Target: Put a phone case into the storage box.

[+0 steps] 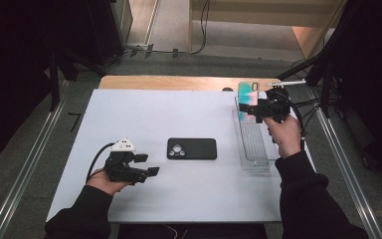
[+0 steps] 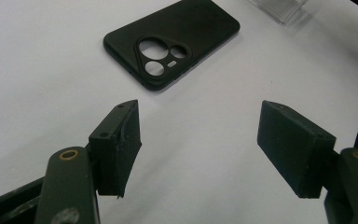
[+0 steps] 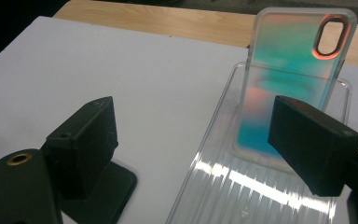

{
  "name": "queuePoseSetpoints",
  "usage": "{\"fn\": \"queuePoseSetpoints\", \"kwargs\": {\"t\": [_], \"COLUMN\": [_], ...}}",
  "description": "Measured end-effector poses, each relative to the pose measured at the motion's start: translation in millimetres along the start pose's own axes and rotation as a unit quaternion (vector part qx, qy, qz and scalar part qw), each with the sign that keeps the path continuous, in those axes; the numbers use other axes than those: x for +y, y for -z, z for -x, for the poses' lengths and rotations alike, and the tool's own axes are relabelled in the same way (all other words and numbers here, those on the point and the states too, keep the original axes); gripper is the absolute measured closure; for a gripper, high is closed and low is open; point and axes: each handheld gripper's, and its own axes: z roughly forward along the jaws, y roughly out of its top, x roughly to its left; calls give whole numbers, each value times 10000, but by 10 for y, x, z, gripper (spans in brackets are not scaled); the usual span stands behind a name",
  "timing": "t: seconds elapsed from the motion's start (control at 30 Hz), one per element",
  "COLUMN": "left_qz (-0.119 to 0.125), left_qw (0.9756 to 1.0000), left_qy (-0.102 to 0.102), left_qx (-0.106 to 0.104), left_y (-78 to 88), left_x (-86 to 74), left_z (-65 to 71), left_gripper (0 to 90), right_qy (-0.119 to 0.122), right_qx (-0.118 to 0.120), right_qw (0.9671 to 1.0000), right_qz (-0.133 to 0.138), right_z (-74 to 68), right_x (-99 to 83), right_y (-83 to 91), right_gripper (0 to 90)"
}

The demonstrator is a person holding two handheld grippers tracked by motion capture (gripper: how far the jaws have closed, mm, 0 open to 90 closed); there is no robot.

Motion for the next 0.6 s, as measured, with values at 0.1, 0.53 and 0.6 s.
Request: {"fn": "queuePoseSetpoints", "kwargs": {"t": [0.1,0.53,0.6], "left_qz": [-4,23,25], "left_qw": [10000,9999,9999], "left_qy": [32,60,40], "left_qx": [-26,-134,-142], "left_y": [1,-19,-22], "left_x": [18,93,101], "left_z": [-9,-8,-7], "left_gripper": [305,305,305], "right_qy": [40,418,492], "right_qx": [151,699,817], "right_qw": [9999,9967,9954], "right_qz": [16,20,-3], "right_z": [-46,-240,-265], "right_x": [-60,-325,-371], "right_y": [53,241,260], "right_gripper": [139,144,145]}}
